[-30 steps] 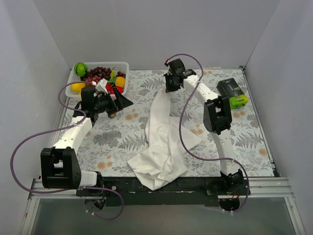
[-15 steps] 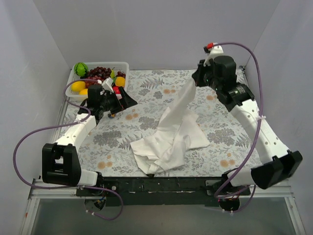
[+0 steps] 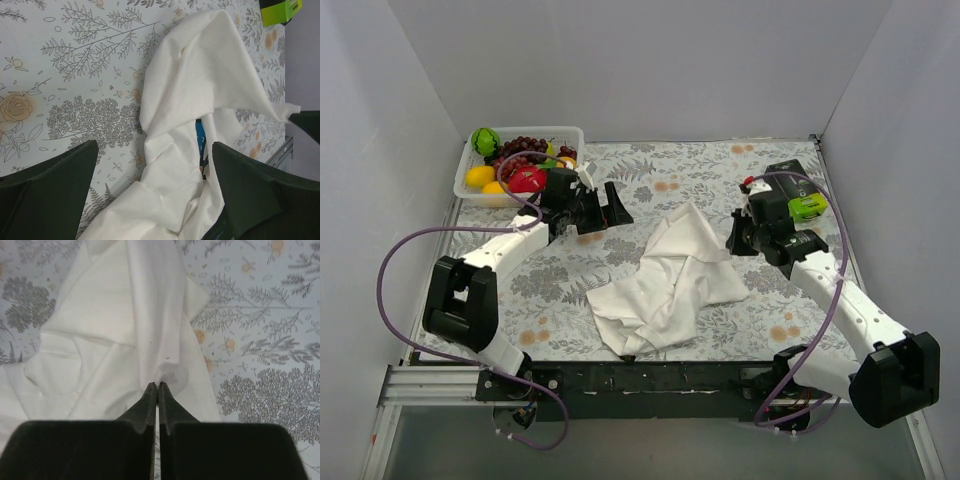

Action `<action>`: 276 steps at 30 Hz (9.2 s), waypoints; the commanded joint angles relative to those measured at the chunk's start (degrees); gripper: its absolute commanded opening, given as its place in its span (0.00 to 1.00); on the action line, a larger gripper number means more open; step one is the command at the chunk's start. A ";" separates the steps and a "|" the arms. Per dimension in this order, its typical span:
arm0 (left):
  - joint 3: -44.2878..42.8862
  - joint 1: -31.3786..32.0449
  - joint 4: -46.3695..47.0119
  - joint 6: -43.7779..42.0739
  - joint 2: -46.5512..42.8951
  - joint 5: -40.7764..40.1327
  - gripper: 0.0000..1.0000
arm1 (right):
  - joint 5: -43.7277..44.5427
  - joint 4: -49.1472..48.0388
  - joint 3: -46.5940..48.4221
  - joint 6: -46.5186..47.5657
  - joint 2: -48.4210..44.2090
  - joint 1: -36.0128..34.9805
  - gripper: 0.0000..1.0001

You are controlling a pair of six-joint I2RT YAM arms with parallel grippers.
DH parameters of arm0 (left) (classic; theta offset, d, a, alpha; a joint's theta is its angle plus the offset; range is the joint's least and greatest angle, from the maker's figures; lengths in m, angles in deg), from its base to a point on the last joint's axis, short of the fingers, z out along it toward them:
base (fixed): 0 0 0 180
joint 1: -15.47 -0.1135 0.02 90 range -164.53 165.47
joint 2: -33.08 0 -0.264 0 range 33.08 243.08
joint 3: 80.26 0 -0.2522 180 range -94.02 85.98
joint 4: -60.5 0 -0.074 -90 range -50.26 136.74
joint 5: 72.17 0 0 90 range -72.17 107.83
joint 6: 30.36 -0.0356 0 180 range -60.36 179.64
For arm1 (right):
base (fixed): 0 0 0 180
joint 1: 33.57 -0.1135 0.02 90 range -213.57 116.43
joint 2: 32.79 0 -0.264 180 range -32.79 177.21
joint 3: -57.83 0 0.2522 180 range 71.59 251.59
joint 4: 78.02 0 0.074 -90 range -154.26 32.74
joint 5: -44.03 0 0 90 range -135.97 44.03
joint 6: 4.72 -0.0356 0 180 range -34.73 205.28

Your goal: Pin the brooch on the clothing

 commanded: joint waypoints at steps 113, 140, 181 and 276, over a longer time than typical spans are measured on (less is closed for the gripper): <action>-3.92 39.01 -9.94 4.90 6.32 -30.49 0.00 | -12.64 -21.14 -4.71 -0.28 0.30 7.12 0.87; 16.47 39.10 -14.07 5.60 -21.29 -33.82 0.00 | -17.12 -28.35 20.41 -0.19 38.35 12.12 0.84; 18.05 38.66 -10.03 9.55 -27.43 -35.59 0.00 | -18.18 -17.44 46.27 3.50 65.44 12.75 0.01; -70.81 20.20 -12.58 -30.61 -7.83 -39.99 0.00 | -8.87 -19.82 70.44 -0.37 7.70 12.92 0.01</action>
